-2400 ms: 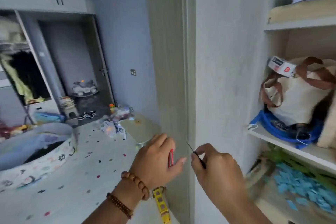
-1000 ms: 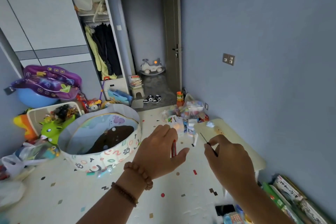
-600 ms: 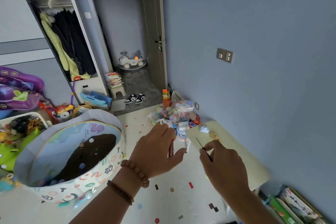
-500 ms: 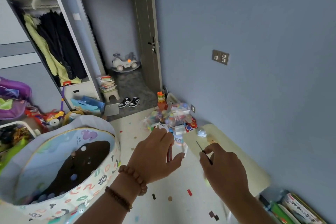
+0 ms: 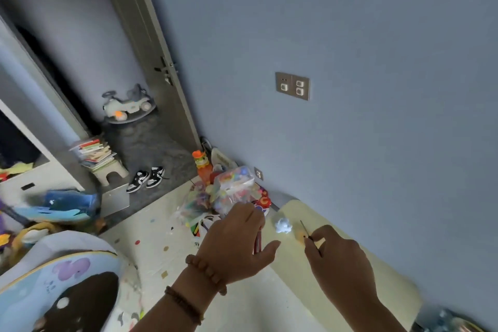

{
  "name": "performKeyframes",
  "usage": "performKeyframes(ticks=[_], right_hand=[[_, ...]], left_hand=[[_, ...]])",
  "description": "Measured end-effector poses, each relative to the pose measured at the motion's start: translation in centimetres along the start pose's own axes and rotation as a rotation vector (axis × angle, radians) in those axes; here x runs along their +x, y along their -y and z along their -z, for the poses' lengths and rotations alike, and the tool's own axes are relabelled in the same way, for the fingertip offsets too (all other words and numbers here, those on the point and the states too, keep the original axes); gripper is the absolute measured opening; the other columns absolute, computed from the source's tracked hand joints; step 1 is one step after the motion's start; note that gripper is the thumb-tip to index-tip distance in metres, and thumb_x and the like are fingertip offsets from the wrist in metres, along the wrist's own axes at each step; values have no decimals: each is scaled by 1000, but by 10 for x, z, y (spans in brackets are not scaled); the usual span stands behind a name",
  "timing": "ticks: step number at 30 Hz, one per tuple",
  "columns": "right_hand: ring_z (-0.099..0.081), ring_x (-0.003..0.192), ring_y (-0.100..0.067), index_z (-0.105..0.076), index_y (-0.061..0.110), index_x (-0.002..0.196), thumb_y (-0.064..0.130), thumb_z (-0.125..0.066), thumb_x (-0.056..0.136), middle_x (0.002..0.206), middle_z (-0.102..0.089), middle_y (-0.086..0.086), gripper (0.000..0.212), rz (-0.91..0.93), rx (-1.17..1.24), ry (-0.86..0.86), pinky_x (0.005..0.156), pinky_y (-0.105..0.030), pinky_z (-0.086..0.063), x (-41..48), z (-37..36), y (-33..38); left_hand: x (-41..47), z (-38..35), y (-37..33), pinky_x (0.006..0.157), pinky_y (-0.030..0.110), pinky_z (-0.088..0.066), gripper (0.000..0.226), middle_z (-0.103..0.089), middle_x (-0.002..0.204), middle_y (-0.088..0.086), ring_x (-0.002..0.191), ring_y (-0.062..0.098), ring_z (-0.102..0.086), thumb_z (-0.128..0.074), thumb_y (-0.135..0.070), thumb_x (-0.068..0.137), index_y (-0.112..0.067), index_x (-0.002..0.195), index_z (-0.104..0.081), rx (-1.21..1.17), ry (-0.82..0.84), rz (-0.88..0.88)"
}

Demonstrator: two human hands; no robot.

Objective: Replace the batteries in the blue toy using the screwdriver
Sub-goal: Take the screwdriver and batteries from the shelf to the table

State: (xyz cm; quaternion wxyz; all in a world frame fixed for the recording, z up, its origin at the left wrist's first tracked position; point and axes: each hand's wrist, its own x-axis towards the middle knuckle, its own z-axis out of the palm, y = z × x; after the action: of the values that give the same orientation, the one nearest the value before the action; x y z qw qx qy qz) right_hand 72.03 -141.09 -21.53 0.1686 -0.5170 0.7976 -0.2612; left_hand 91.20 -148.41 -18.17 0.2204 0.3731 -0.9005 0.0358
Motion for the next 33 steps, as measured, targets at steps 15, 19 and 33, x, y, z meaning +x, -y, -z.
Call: performKeyframes(ticks=[15, 19, 33], right_hand=[[-57, 70, -14, -64, 30, 81, 33, -70, 83, 87, -54, 10, 6, -485, -3, -361, 48, -25, -36, 130, -78, -24], [-57, 66, -8, -63, 30, 80, 29, -70, 84, 76, -59, 12, 8, -650, 92, -443, 52, -23, -38, 152, -122, -9], [-52, 52, -1, -63, 25, 74, 17, -80, 75, 54, -55, 13, 19, -648, 126, -470, 52, -12, -36, 217, -351, -91]], left_hand=[[167, -169, 117, 43, 24, -49, 34, -54, 76, -1, 59, 14, -54, -66, -50, 77, -17, 77, -56, -298, 208, -483], [192, -201, 158, 47, 15, -40, 34, -56, 77, -3, 58, 9, -51, -66, -51, 77, -19, 80, -57, -366, 283, -576], [125, -433, 269, 43, 16, -42, 37, -54, 79, -1, 59, 10, -50, -68, -54, 76, -18, 80, -59, -409, 347, -634]])
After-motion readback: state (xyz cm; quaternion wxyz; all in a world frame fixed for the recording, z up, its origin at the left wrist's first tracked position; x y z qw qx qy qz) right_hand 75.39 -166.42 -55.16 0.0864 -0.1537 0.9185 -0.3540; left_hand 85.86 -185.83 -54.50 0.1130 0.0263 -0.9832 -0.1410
